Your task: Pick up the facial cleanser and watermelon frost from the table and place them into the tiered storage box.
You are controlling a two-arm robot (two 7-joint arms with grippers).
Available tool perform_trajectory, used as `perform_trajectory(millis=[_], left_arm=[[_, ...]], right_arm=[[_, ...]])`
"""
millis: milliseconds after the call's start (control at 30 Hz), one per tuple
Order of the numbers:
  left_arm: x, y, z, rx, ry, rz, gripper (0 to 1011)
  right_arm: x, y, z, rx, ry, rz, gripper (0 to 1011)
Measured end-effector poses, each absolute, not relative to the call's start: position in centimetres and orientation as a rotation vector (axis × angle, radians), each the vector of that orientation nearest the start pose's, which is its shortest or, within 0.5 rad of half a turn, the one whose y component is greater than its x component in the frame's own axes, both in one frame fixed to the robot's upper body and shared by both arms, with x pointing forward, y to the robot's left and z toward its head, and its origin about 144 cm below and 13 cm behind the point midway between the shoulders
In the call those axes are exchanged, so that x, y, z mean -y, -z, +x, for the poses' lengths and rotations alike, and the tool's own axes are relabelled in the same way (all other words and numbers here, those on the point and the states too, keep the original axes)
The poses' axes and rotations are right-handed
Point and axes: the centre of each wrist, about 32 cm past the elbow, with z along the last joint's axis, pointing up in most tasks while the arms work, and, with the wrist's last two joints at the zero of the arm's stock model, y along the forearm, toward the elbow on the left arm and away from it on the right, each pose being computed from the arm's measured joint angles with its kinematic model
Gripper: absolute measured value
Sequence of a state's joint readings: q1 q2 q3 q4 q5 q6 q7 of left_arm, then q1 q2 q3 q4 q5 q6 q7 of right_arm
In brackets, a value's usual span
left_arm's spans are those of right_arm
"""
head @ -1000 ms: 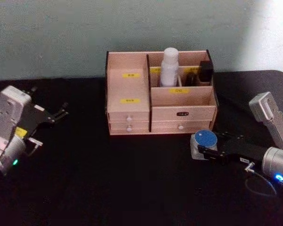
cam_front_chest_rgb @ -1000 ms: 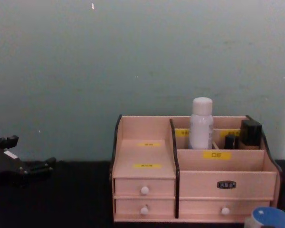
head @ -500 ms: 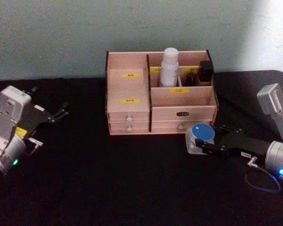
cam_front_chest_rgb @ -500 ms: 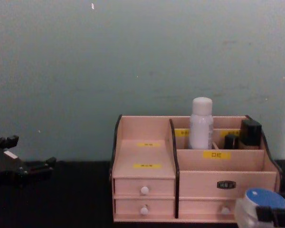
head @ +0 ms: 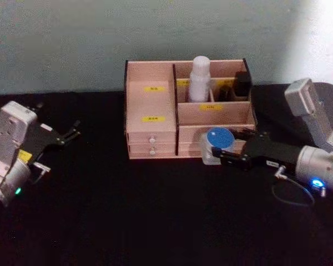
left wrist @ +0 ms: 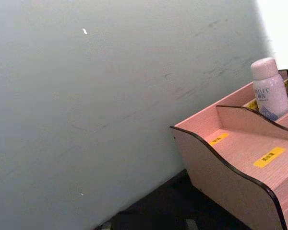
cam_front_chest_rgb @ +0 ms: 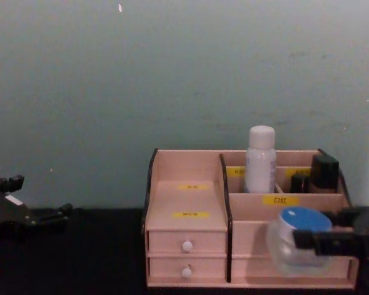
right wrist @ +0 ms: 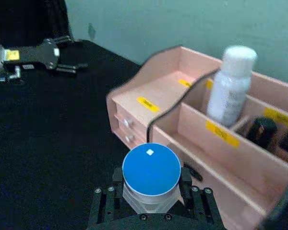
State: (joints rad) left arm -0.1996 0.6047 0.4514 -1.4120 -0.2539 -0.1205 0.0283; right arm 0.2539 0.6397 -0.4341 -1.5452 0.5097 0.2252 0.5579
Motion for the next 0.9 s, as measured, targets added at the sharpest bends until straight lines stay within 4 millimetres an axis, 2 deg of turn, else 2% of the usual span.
perform_trajectory(millis=[333, 900], left_arm=[[-31.0, -114.0, 48.9, 0.285, -1.248, 0.305, 1001], [-31.0, -114.0, 48.9, 0.285, -1.248, 0.305, 1001]], right_arm=[[27.4, -120.6, 51.9, -0.038, 0.642, -0.27, 704], [23.9, -121.7, 55.1, -0.021, 0.602, -0.261, 704]])
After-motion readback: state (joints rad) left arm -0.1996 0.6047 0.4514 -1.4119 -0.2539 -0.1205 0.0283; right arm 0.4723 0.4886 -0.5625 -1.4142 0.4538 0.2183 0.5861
